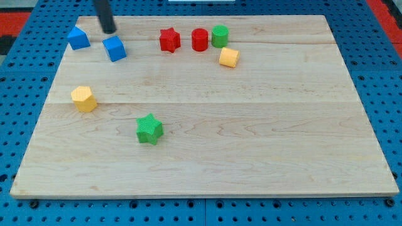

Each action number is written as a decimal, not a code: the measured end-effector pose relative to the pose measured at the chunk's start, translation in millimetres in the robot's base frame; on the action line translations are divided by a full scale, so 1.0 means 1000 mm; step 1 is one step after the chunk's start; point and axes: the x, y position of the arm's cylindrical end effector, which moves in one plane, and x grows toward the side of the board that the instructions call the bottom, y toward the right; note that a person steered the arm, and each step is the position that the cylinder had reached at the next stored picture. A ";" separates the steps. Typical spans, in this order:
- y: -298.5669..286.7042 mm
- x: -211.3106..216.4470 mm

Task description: Move blue cube towards bottom left a bit

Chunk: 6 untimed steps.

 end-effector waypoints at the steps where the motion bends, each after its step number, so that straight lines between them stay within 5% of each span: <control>1: 0.047 0.017; 3: -0.030 0.063; 5: 0.022 0.084; 6: -0.001 0.105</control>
